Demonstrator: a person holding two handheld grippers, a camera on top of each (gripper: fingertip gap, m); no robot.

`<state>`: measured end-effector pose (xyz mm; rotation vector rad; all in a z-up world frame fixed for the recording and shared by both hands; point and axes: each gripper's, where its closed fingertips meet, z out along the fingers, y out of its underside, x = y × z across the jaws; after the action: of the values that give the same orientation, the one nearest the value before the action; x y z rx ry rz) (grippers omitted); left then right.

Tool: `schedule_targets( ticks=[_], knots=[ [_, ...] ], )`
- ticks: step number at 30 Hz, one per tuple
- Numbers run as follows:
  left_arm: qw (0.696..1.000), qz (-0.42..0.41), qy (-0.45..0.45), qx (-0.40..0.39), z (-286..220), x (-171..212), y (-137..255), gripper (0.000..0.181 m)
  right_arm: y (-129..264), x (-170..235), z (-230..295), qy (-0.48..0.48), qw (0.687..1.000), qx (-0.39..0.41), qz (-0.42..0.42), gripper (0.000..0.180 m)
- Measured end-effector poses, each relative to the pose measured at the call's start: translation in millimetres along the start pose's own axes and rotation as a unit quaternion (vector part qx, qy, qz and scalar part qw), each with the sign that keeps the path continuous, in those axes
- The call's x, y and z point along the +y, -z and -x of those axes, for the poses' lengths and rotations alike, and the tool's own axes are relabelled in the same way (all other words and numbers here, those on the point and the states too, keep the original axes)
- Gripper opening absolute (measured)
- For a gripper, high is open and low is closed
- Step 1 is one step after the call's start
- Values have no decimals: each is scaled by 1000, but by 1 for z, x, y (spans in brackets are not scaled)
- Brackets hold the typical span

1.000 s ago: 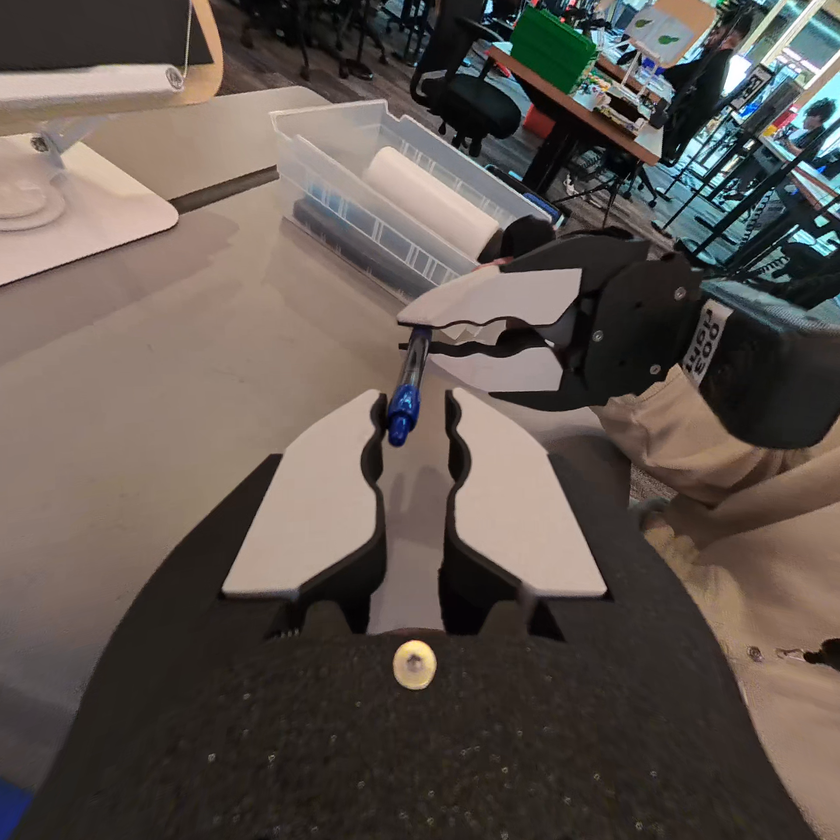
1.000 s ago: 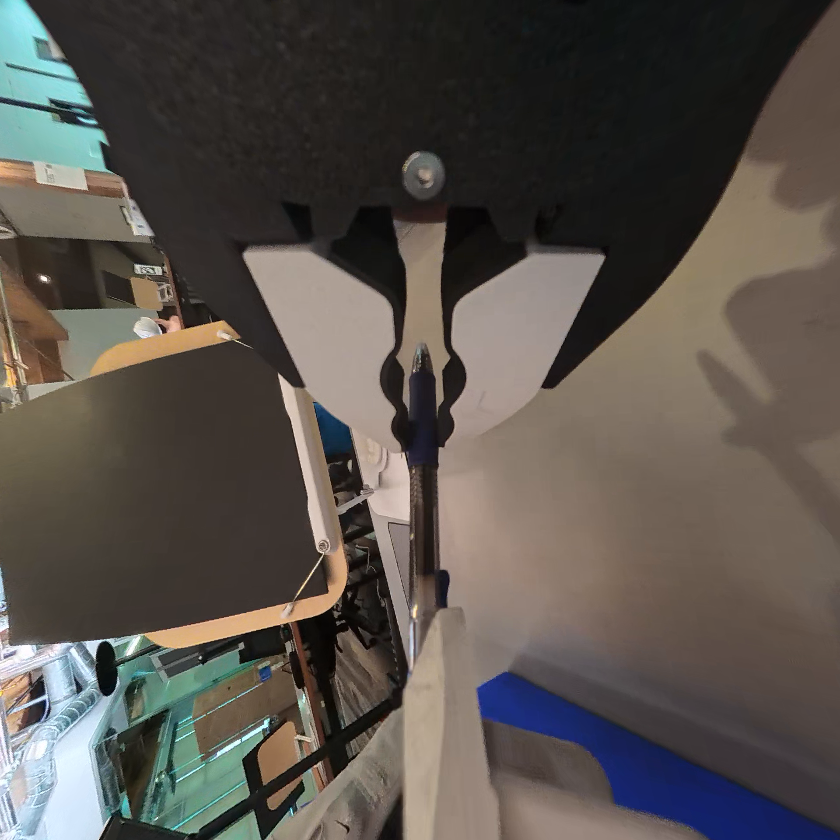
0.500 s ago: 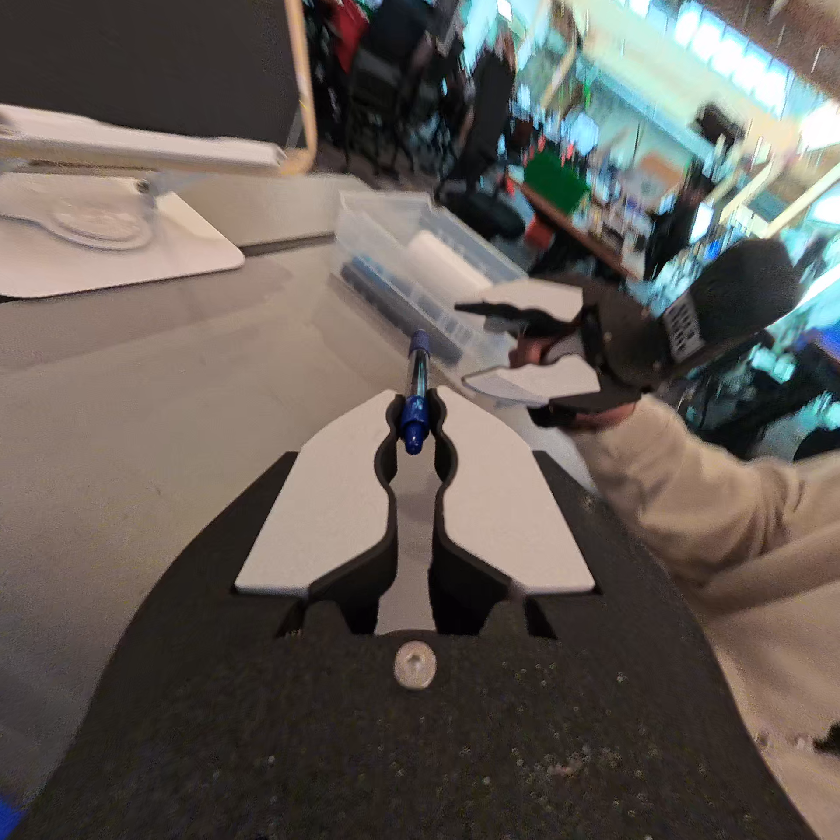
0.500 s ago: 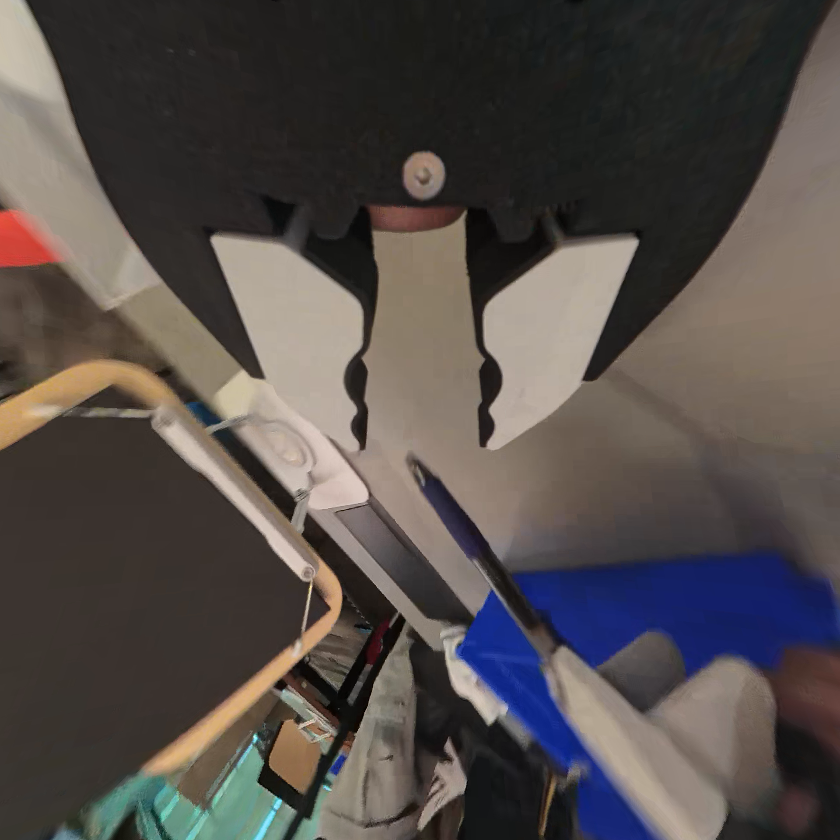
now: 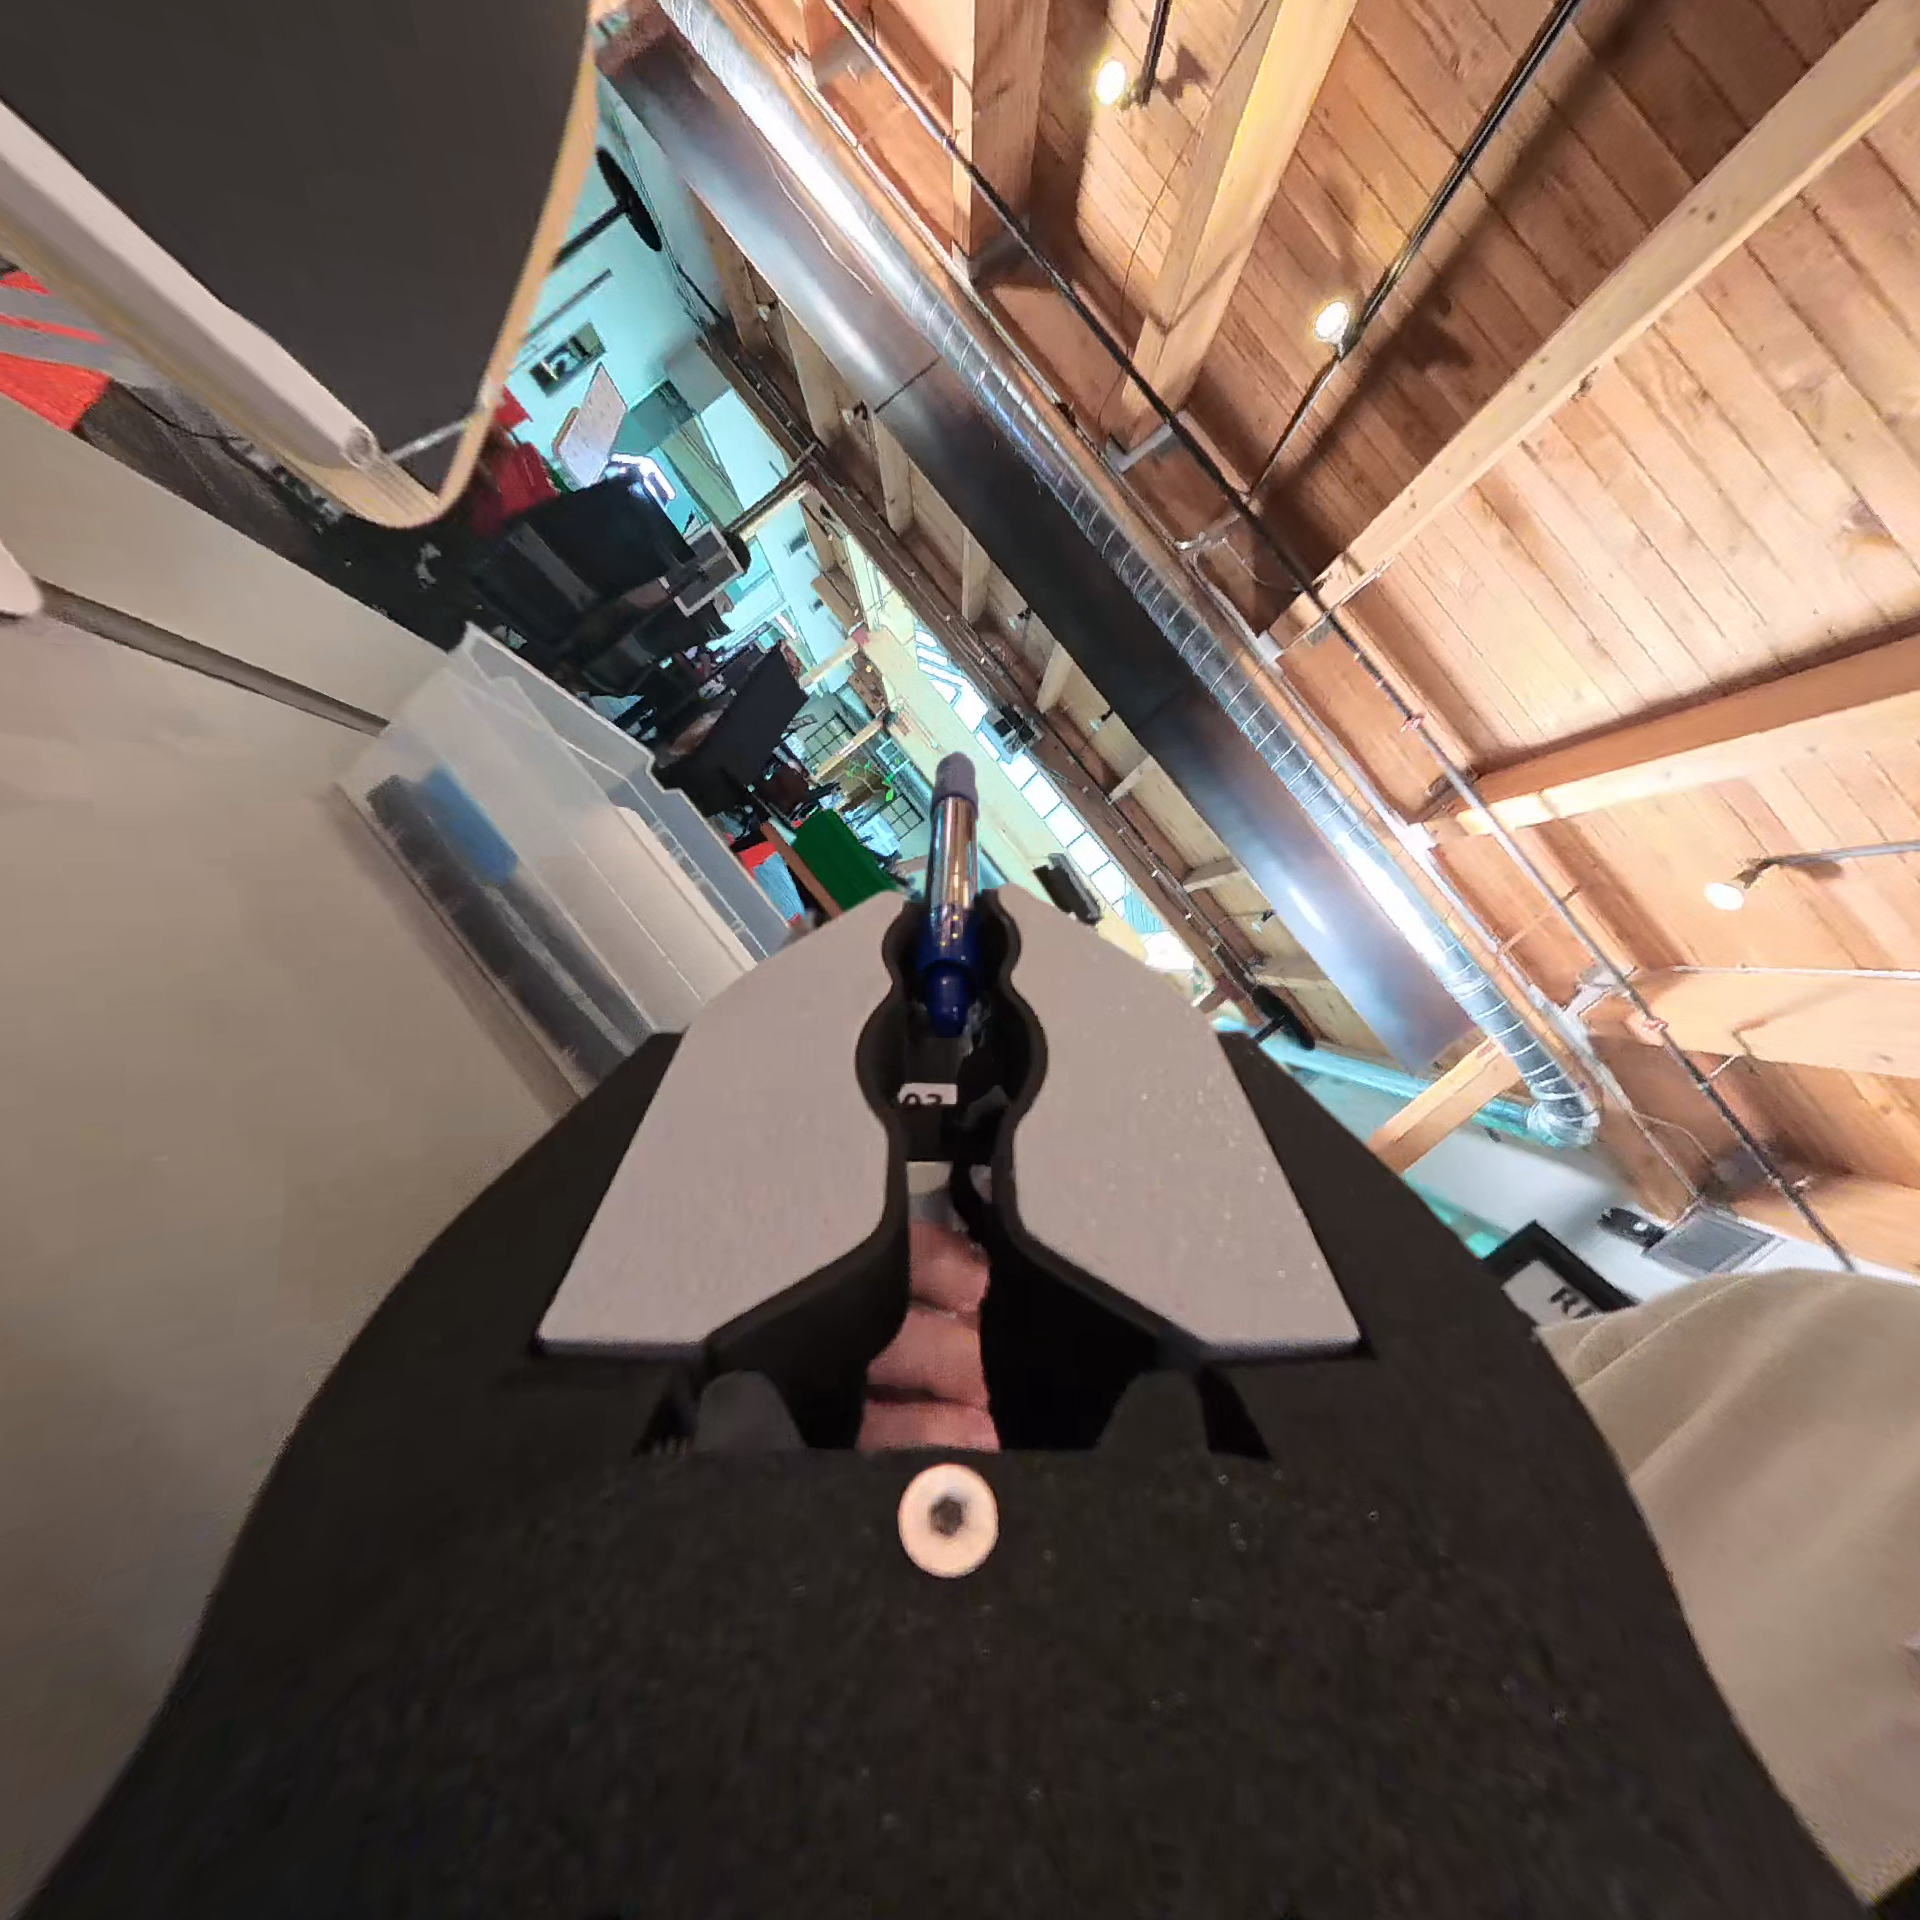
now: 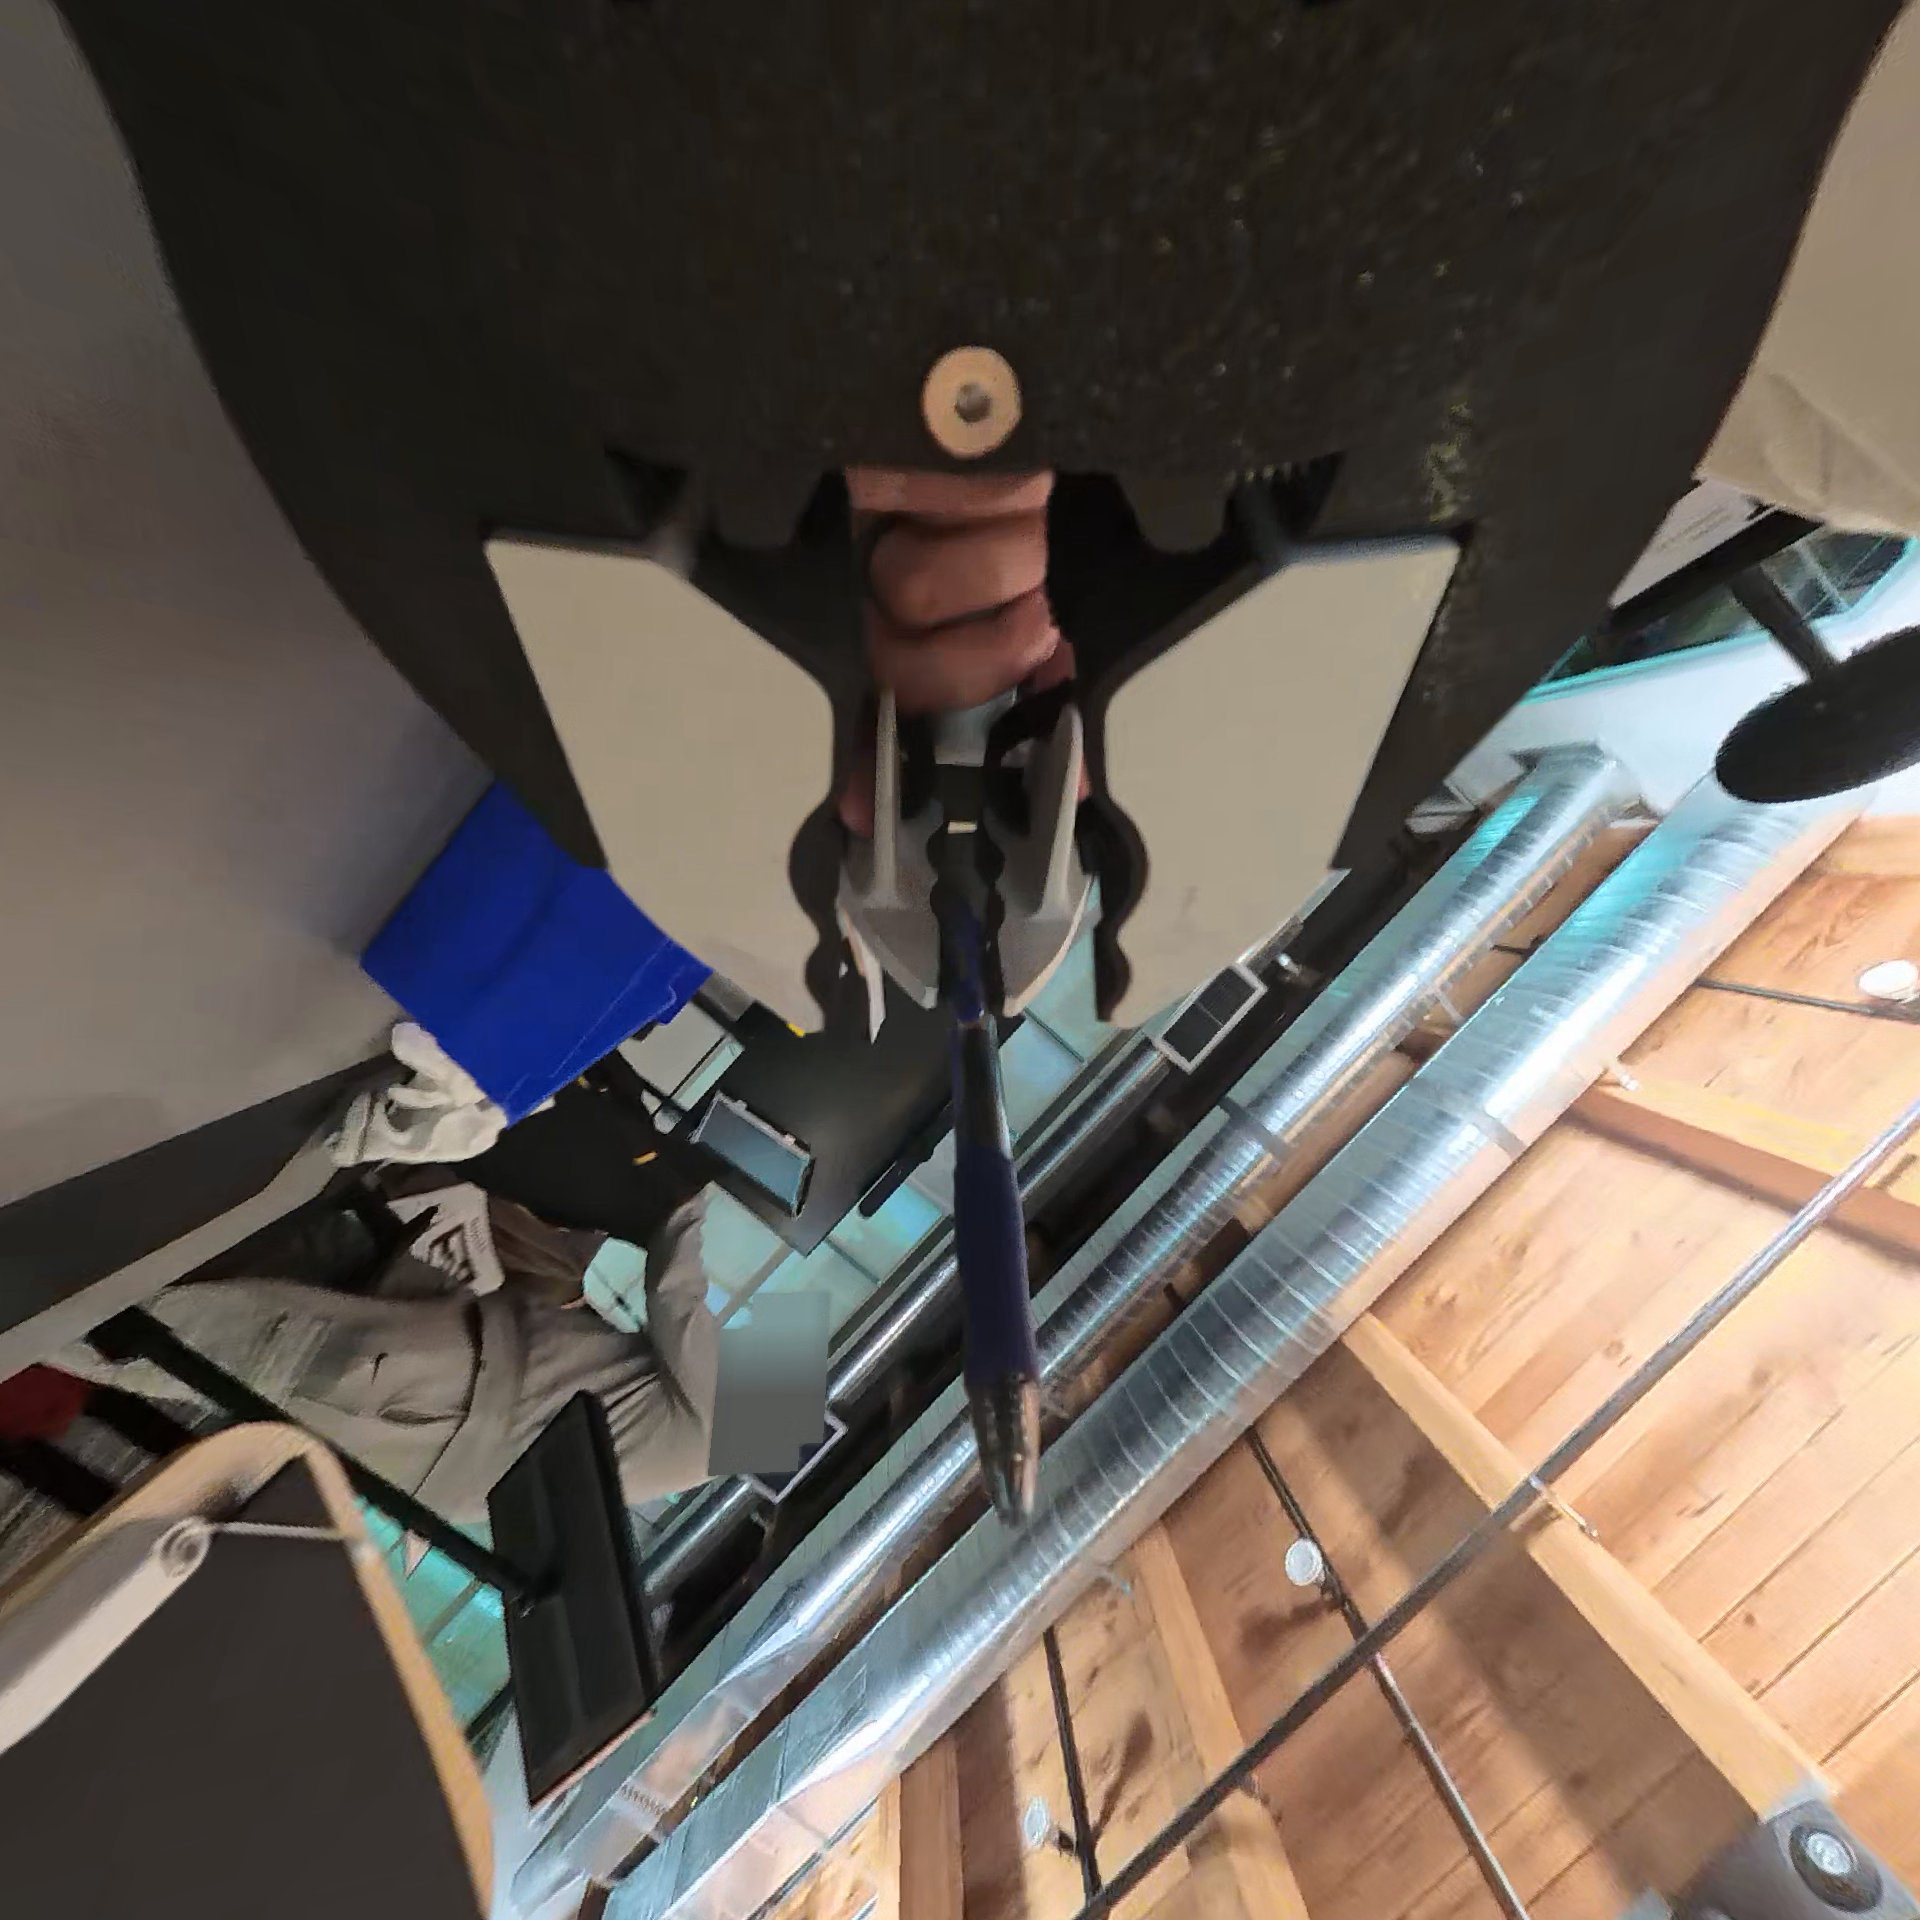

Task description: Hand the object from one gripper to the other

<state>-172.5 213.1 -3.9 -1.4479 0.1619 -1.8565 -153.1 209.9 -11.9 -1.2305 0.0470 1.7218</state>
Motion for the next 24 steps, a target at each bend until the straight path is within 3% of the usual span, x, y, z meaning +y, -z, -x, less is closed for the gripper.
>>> schedule_targets(
  ticks=[3,6,12,16,20,24],
  knots=[
    [999,26,-21,-1,-6,16,-11,10,1,-11,8,4,999,-4,-34,40],
    [999,34,-36,-5,-7,25,-16,10,4,-15,13,23,999,-11,-33,10],
    [993,81,-83,-39,-1,33,-17,13,7,-16,10,35,999,3,-4,10],
    [967,139,-199,-81,1,23,-4,41,9,-15,2,66,995,28,69,10],
    [905,239,-340,-90,-6,22,20,96,16,13,-1,-84,963,21,254,10],
    [851,331,-402,-74,-17,46,35,117,26,44,22,-238,906,-26,349,10]
  ],
)
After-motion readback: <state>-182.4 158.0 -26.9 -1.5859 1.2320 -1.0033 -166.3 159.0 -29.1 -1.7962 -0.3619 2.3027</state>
